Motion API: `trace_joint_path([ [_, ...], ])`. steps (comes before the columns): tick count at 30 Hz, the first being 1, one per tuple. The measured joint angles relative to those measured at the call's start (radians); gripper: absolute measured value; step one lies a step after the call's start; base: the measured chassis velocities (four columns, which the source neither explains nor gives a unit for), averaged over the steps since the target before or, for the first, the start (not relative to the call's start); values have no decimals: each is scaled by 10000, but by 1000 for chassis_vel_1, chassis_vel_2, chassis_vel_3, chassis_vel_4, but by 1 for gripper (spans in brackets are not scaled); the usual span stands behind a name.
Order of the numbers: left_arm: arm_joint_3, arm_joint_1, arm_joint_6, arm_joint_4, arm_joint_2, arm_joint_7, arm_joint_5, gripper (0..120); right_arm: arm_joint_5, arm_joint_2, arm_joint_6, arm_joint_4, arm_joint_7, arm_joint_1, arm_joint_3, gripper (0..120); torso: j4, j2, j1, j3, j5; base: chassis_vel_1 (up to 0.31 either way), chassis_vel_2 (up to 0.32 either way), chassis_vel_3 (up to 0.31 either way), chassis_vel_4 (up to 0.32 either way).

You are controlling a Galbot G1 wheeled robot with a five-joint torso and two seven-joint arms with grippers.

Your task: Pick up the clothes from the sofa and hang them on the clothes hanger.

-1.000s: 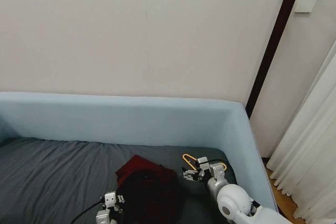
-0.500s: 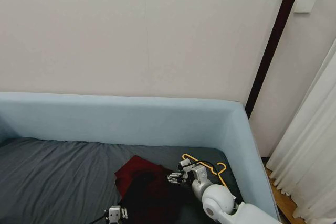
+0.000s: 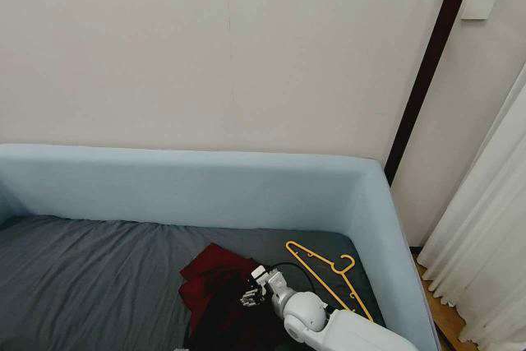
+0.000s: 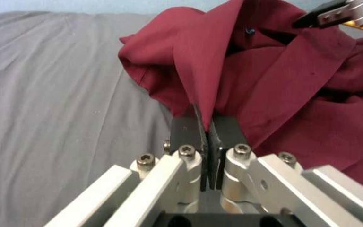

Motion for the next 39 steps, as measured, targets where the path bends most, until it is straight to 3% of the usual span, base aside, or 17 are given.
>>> trace_joint_path([
  [7, 90, -61, -191, 44, 41, 50, 370, 0, 121, 350, -357, -438, 53, 563, -677, 98, 1, 0, 0, 0, -1, 0, 0, 0, 0],
  [30, 219, 177, -423, 233, 10, 113, 767, 0, 20, 475, -532, -669, -46, 827, -1249, 18, 1, 0, 0, 0, 1, 0, 0, 0, 0],
  [33, 137, 167, -435, 226, 19, 117, 756, 0, 41, 339, -482, -469, -20, 747, -991, 1, 1, 0, 0, -1, 1, 0, 0, 0, 0],
  [39, 132, -97, -255, -120, 247, 71, 596, 0, 292, 87, -390, -60, 409, 909, -870, 0, 1, 0, 0, 0, 1, 0, 0, 0, 0],
])
